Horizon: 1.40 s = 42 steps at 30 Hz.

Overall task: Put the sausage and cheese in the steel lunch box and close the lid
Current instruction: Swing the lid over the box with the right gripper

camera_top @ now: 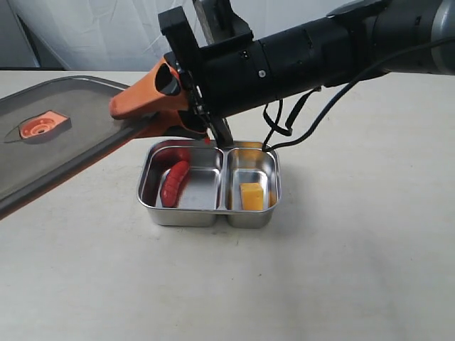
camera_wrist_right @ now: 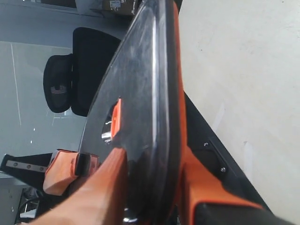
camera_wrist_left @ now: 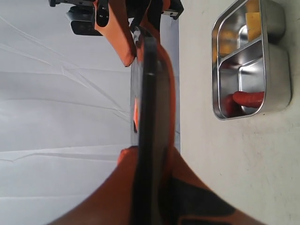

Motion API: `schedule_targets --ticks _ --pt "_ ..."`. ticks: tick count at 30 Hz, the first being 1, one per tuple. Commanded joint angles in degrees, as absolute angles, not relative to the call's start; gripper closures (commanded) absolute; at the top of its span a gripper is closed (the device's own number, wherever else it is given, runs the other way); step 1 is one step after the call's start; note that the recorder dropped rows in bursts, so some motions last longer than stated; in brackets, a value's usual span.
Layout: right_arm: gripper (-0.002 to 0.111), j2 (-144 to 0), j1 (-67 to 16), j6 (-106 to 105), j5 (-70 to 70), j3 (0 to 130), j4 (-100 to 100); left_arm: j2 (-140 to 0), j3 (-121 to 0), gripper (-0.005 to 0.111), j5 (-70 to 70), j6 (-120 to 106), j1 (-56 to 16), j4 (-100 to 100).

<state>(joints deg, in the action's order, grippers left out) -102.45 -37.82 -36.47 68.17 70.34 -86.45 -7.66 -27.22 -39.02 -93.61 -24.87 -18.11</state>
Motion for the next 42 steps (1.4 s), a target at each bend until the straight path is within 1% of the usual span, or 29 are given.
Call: schedule_targets --ticks 1,4,5,8,10,16,29,42 --pt "0.108 -102.49 -38.30 -40.55 69.96 70.66 -83.59 -7.71 -27.30 0.094 -38.99 -90.15 -25.25 -19.60" --pt "0.108 -102.25 -38.30 -41.41 68.72 70.30 -83.83 -7.71 -27.30 0.077 -38.99 -88.33 -25.25 -19.60" --pt "0.108 -101.98 -38.30 -41.50 67.51 70.14 -83.83 -7.71 -27.30 0.069 -38.99 -88.17 -25.25 -19.60" --pt "0.108 -101.58 -38.30 -41.62 65.44 70.03 -83.96 -7.71 -27.30 0.058 -38.99 -86.88 -25.25 -19.60" --pt "0.108 -101.33 -38.30 -42.38 65.47 70.03 -84.72 -7.71 -27.30 0.054 -38.99 -86.88 -25.25 -19.60" --pt "0.108 -99.45 -38.30 -43.06 62.16 70.03 -85.29 -7.71 -27.30 0.053 -41.41 -86.58 -25.25 -17.58" --pt "0.108 -94.89 -38.30 -43.06 56.20 70.03 -84.20 -7.71 -27.30 0.054 -44.13 -73.27 -25.25 -3.48" --pt "0.108 -93.10 -38.30 -42.76 52.05 70.03 -83.94 -7.71 -27.30 0.054 -44.13 -68.63 -25.25 0.76"
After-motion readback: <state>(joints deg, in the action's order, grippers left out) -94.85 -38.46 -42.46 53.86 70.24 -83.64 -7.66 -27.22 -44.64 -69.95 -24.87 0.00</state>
